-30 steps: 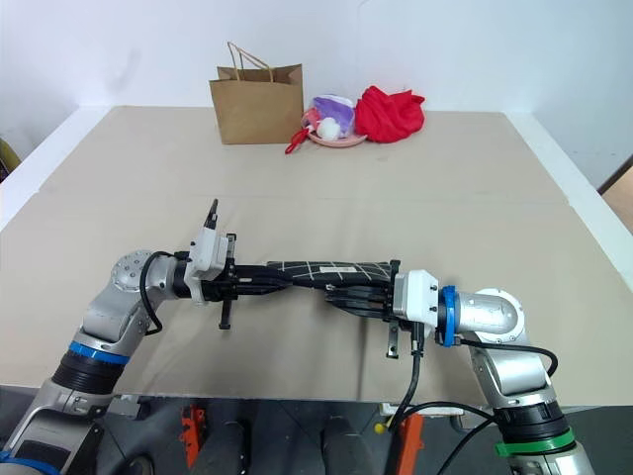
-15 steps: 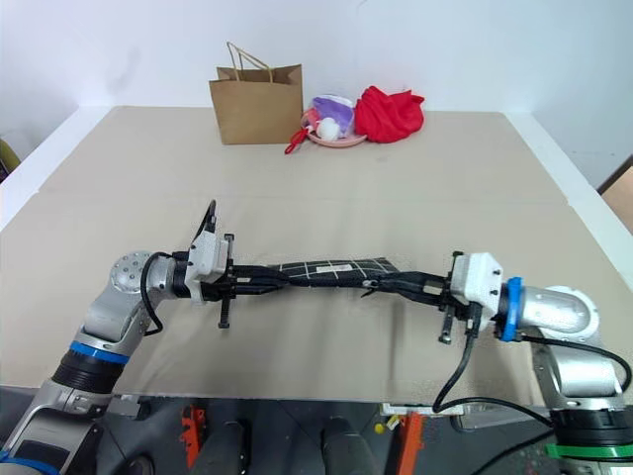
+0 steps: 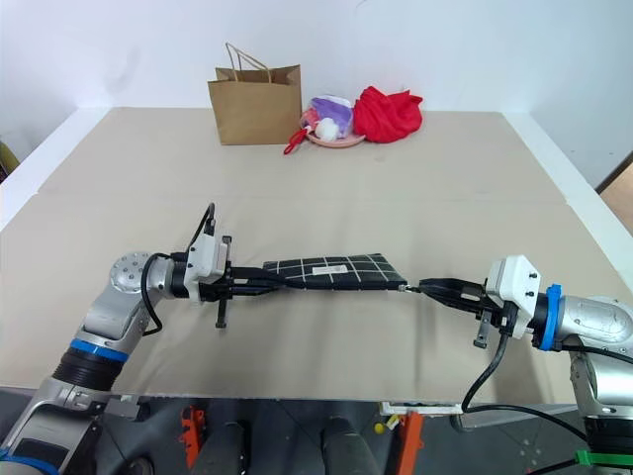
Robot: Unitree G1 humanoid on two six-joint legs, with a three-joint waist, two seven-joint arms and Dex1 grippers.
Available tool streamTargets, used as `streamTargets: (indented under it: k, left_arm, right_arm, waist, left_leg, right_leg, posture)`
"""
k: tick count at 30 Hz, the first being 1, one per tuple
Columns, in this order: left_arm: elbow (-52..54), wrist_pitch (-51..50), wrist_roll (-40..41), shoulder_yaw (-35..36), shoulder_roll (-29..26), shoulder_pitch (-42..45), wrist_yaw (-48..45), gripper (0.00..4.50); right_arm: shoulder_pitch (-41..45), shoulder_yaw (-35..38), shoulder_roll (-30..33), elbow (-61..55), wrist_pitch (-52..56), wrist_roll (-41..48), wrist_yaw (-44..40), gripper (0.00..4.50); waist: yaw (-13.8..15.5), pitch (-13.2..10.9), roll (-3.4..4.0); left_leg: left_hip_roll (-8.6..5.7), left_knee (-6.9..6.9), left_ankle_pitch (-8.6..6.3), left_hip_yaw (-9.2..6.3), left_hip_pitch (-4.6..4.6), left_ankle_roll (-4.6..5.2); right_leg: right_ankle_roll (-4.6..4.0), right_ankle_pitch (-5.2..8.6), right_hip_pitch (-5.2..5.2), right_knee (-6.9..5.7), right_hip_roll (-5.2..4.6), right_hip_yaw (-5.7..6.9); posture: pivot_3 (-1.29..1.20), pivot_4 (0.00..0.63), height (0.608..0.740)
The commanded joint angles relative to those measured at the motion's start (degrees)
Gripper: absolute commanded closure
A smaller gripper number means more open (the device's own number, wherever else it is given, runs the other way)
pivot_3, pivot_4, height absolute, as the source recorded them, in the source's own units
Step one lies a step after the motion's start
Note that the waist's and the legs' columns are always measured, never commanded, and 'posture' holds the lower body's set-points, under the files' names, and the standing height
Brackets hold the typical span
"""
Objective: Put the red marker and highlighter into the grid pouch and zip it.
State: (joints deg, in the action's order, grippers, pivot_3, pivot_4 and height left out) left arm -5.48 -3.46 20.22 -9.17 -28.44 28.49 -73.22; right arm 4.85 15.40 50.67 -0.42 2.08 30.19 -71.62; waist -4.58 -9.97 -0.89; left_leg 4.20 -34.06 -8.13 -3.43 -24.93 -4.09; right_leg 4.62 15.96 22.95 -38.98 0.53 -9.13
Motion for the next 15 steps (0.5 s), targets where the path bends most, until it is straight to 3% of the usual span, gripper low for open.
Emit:
streamTargets:
  k: [1,6,9,15]
  left_arm:
    - [2.2,-4.0,2.1,1.5,-0.6,1.5,0.7,2.35]
    - [3.1,-9.9,4.2,4.6,-1.1,2.3,4.3,0.06]
    - [1.4,-10.7,3.0,8.1,-2.0,2.0,9.4,0.01]
    - [-0.3,-8.3,-2.4,13.4,-3.3,-2.7,21.5,0.01]
  right_arm:
    - [2.3,2.1,0.5,-5.0,12.2,7.6,4.3,2.50]
    - [6.3,2.5,-1.0,-5.2,22.5,11.7,10.8,0.20]
    - [8.1,2.5,-2.8,-1.9,23.1,9.4,15.0,0.06]
    - [5.5,3.1,-6.5,4.1,14.7,1.0,20.9,0.06]
  waist:
    - [0.0,0.0,0.00]
    - [0.0,0.0,-0.01]
    - [0.0,0.0,-0.01]
    - [0.1,0.0,-0.01]
  left_leg:
    - [0.00,-0.01,0.00,-0.01,0.00,0.00]
    - [0.00,-0.05,0.00,-0.01,-0.01,0.00]
    - [0.00,-0.04,0.00,-0.01,-0.02,0.00]
    - [0.00,0.01,-0.02,0.00,-0.04,0.02]
  right_leg:
    - [0.00,0.00,-0.01,0.00,0.00,0.00]
    - [-0.02,-0.01,-0.01,0.00,0.00,0.00]
    - [0.00,-0.01,0.00,0.00,0.01,0.00]
    - [0.04,0.06,0.02,0.01,0.00,0.00]
  posture:
    - [0.00,0.150,0.740]
    - [0.00,0.150,0.740]
    - [0.00,0.150,0.740]
    - [0.00,0.150,0.740]
